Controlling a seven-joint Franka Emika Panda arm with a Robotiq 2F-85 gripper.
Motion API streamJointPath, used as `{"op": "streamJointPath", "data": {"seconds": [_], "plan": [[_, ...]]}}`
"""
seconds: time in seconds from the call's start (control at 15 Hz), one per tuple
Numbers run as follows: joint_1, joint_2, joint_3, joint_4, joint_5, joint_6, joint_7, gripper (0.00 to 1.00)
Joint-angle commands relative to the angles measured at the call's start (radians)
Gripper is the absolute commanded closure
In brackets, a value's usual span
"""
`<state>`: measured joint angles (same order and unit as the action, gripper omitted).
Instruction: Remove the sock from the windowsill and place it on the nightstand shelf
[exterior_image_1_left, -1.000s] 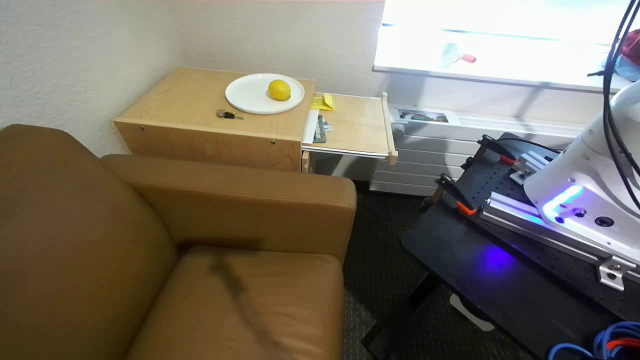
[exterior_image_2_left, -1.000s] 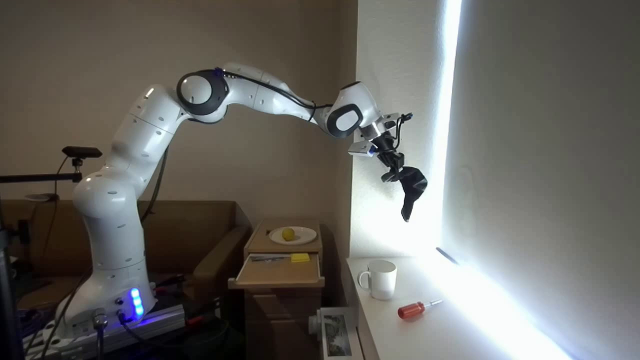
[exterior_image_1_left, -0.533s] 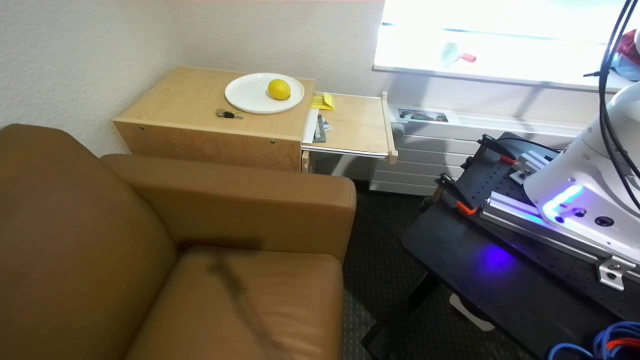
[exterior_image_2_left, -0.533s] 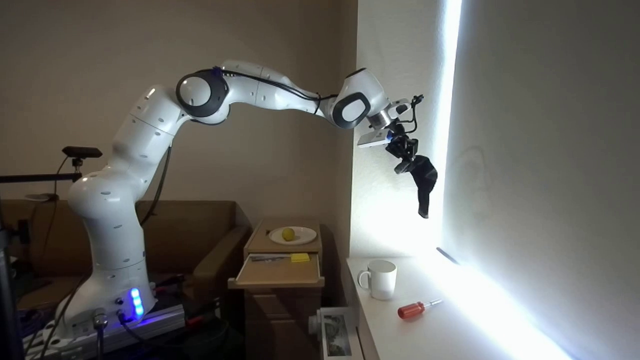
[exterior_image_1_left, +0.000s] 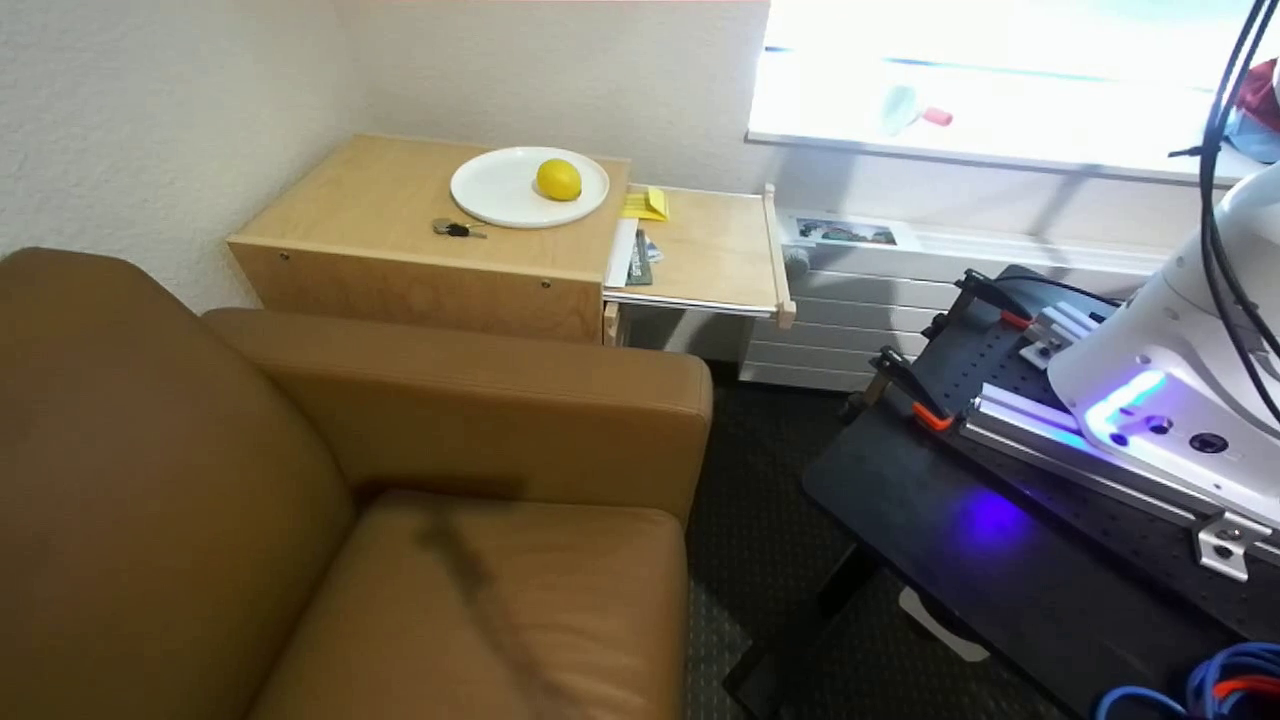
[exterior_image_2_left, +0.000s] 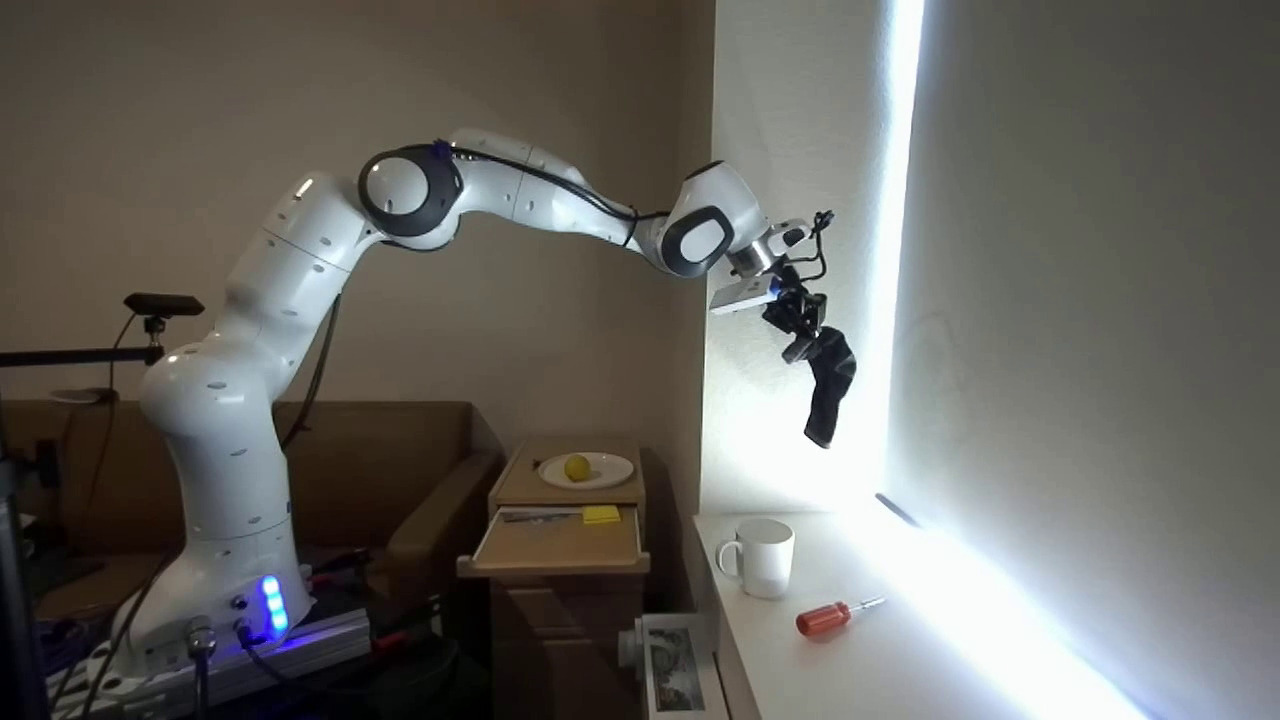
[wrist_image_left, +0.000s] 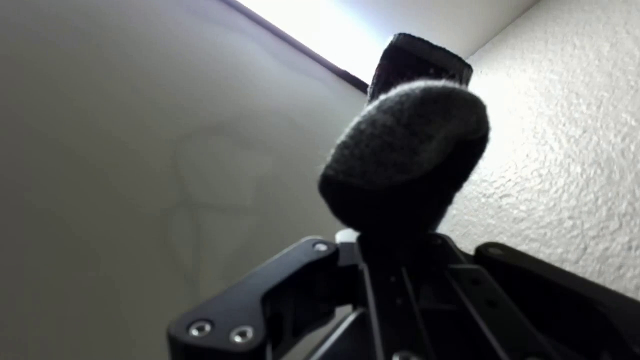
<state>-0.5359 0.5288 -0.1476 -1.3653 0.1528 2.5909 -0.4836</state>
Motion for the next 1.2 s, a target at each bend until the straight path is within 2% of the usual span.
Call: {"op": "streamJointPath", "data": {"seconds": [0.0,0.07,0.33,0.53,0.93,1.0,1.13], "plan": [[-0.011,-0.047,0.023,-0.25,-0.04,0.177,-0.183,0.98],[-0.031,-0.051,0.049,-0.306,-0.026,0.206,-0.254,0.98],[-0.249,-0.107,0.283,-0.525,-0.021,0.318,-0.544,0.98],[-0.396,-0.168,0.419,-0.68,-0.005,0.38,-0.765,0.98],[-0.571,-0.328,0.619,-1.008,0.019,0.543,-1.099,0.98],[-0.608,-0.354,0.676,-1.066,0.029,0.576,-1.148,0.98],[-0.703,-0.371,0.839,-1.136,0.081,0.642,-1.25,0.98]]}}
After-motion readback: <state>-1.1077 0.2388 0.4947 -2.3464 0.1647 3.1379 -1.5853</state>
